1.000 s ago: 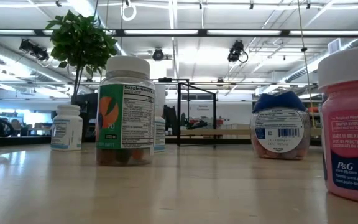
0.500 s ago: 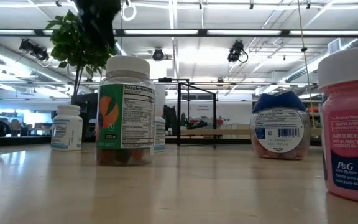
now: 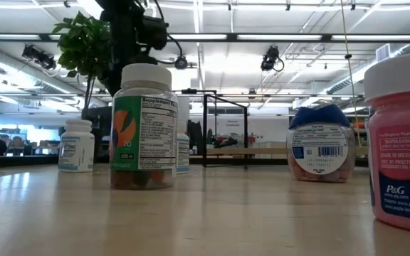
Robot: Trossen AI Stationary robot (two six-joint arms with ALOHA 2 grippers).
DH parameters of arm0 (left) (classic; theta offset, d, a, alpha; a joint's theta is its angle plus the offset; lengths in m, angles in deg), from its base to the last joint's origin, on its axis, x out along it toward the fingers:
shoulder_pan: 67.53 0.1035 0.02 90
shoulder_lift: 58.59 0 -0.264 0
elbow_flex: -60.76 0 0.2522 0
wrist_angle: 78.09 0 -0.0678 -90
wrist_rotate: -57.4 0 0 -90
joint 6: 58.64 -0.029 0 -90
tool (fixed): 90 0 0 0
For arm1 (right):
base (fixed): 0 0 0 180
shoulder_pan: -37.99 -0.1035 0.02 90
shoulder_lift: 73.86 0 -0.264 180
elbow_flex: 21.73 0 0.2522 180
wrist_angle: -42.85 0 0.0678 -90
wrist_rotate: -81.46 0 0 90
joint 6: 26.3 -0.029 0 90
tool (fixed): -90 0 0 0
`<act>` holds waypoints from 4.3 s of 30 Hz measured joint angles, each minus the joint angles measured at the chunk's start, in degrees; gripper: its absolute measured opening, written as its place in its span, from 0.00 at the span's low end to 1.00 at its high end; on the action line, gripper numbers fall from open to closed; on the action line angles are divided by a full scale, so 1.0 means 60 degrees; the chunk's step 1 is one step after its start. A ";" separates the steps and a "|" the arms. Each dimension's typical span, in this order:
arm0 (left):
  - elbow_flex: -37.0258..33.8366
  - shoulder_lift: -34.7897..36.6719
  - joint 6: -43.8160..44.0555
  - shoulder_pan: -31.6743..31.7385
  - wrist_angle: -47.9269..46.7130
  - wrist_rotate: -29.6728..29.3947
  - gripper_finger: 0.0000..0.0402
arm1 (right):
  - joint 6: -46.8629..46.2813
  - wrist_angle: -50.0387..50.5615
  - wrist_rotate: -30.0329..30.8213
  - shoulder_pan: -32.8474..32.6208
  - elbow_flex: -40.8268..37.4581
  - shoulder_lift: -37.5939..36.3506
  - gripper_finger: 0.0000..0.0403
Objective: Pick and place medicine bottles onto shelf by color
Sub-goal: Put the yellow medicine bottle on the shelf
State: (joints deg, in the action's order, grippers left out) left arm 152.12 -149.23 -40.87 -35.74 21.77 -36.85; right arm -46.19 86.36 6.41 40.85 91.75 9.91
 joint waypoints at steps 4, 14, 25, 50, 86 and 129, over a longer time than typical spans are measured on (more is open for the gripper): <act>0.0001 -0.0219 0.0344 -0.0292 0.0065 -0.0166 0.86 | -0.0259 0.1240 0.0044 0.0575 -0.0006 0.0022 0.03; 0.0005 -0.0558 0.0456 -0.0390 0.0350 -0.0769 0.86 | -0.0145 0.2268 -0.0041 0.1323 -0.0011 0.0012 0.03; 0.0005 -0.0728 0.0481 -0.0480 0.0235 -0.0750 0.84 | 0.0070 0.2326 -0.0048 0.1372 -0.0011 0.0012 0.03; 0.1080 -0.0626 -0.0578 -0.1080 -0.0903 0.0326 0.54 | -0.0449 0.3191 -0.0074 0.1514 -0.0018 -0.1128 0.03; 0.9239 -0.5682 -0.3582 -0.2288 -0.1559 -0.0098 0.57 | 0.0254 0.4111 -0.0168 0.2019 -0.0018 -0.2615 0.03; 0.9243 -0.6360 -0.7075 -0.2039 0.0063 -0.0221 0.64 | -0.0085 0.4490 -0.0333 0.1994 -0.0018 -0.2611 0.03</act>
State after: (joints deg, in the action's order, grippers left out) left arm 207.58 -187.38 -83.32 -47.97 22.15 -38.17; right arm -46.70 113.30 4.41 52.82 91.64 -5.76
